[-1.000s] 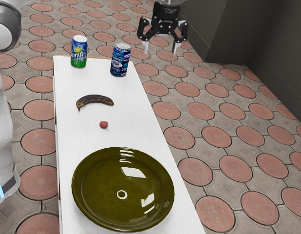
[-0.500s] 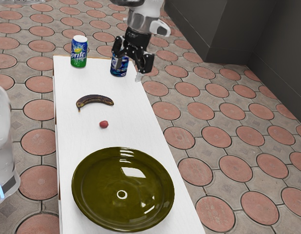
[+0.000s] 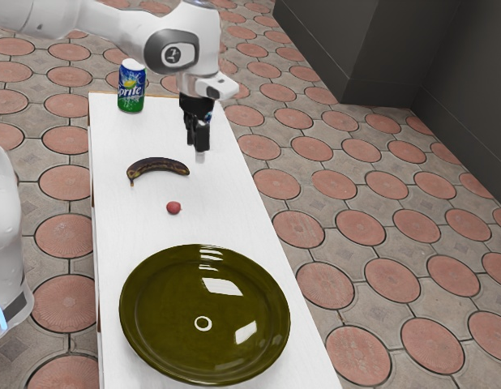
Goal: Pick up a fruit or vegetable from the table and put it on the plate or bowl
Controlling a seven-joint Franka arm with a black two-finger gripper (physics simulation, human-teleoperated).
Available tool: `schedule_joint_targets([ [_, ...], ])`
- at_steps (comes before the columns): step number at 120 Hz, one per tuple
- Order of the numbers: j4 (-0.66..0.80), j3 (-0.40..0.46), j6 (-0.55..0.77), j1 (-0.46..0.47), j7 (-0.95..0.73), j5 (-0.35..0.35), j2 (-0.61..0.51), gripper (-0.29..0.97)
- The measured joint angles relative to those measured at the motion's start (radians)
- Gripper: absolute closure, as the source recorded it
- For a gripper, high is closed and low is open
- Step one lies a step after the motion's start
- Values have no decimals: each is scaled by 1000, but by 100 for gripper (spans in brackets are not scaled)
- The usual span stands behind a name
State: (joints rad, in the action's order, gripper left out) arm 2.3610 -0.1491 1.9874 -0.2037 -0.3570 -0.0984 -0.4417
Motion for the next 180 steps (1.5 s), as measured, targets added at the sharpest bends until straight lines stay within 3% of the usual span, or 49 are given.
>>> schedule_joint_targets([
  [31,87,-3,55,-159,-236,3,-10,0],
  [82,115,-4,115,-174,-475,-11,81,0],
  [122,216,-5,148,-236,-570,-27,16,0],
  [134,217,-4,165,-235,-590,-38,32,-23],
  [142,217,-4,174,-234,-605,-45,36,-25],
  [155,214,-2,183,-234,-625,-49,37,-15],
  [180,209,3,195,-233,-648,-73,31,26],
])
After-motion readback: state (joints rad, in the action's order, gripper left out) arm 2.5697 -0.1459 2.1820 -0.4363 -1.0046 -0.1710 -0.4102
